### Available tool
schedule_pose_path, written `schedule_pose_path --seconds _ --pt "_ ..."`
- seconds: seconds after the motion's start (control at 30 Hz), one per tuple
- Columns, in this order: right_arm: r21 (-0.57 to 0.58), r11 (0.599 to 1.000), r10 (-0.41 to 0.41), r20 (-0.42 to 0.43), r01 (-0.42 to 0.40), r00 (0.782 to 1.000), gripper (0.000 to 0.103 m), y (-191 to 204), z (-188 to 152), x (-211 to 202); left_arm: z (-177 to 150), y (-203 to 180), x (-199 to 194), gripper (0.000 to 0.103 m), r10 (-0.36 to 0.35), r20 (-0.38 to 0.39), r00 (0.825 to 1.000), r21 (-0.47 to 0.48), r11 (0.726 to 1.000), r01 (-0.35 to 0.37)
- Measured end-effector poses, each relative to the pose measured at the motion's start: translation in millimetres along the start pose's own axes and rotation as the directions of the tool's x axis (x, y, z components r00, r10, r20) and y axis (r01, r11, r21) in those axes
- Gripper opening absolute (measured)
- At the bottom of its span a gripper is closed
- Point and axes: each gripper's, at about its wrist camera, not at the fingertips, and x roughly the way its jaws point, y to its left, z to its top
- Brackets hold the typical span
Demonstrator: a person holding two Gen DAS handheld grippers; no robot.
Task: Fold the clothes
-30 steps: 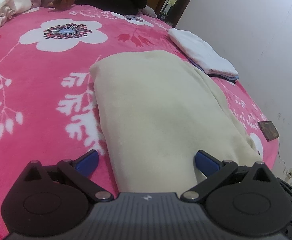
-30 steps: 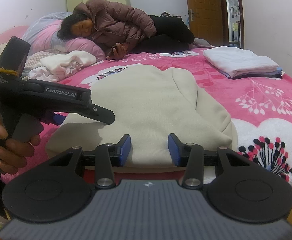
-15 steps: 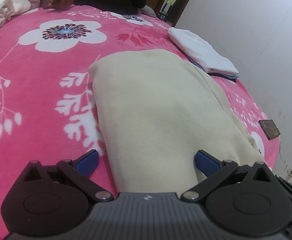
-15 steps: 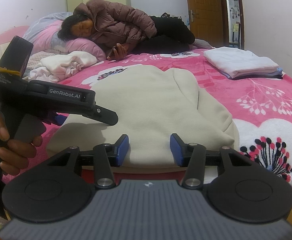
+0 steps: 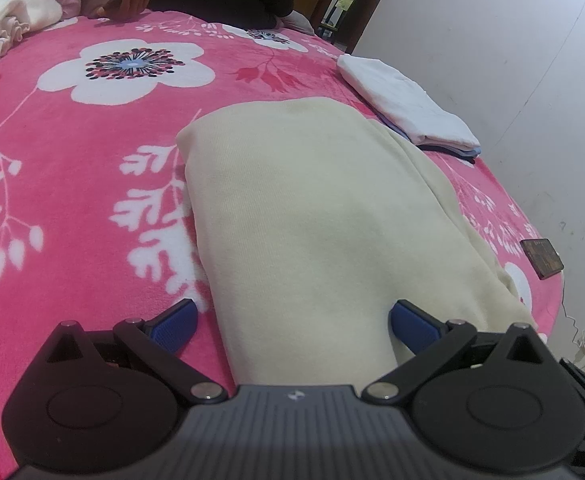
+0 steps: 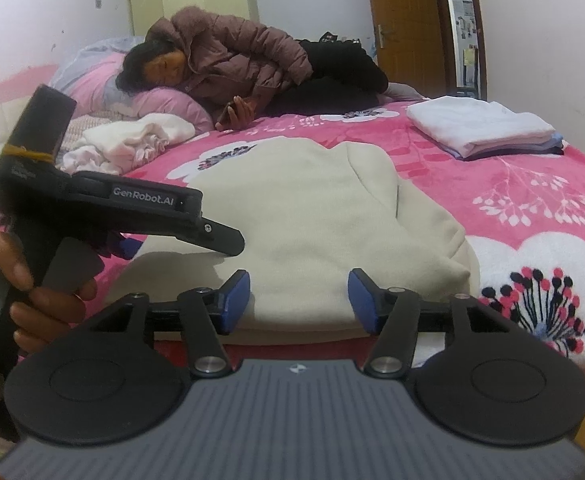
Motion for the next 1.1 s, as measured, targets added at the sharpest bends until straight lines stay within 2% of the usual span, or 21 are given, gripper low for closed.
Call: schedule_pose_path --seconds 0.4,0.7,0.77,0.83,0.93,1.03,1.1 --pt "0.13 0.99 0.062 0.0 -0.061 0.998 0.064 -12.8 -5.7 -23.1 -0.6 0.8 -0.2 0.103 -0.004 0.003 1.0 0.002 1.0 0.004" --pt "0.248 0.968 0.002 0.096 -0.026 0.995 0.064 -40.9 2.1 -37.7 -0.6 1.0 -0.7 0.103 -0.004 0.004 1.0 0.003 1.0 0.004" --pt "0.26 0.966 -0.023 0.119 -0.009 0.993 0.061 -44.7 3.4 -36.5 -0.8 1.3 -0.8 0.103 -0.005 0.004 1.0 0.003 1.0 0.005" --pt "0.268 0.963 -0.055 0.142 0.015 0.988 0.048 -47.0 4.1 -33.5 -0.8 1.2 -0.8 0.103 -0.005 0.004 1.0 0.004 1.0 0.005" --pt "0.273 0.96 -0.092 0.131 0.053 0.987 0.034 -52.5 2.4 -24.3 -0.9 1.0 -0.8 0.103 -0.006 0.003 1.0 0.005 1.0 0.006" --pt "0.288 0.953 -0.121 0.07 0.096 0.99 0.027 -59.9 -4.5 -9.1 -0.9 0.8 -0.9 0.103 -0.006 0.002 1.0 0.006 1.0 0.006" --pt "0.304 0.949 -0.112 0.075 0.084 0.991 0.027 -63.8 -7.0 -8.8 -0.9 0.7 -0.9 0.103 -0.006 0.001 1.0 0.007 1.0 0.006"
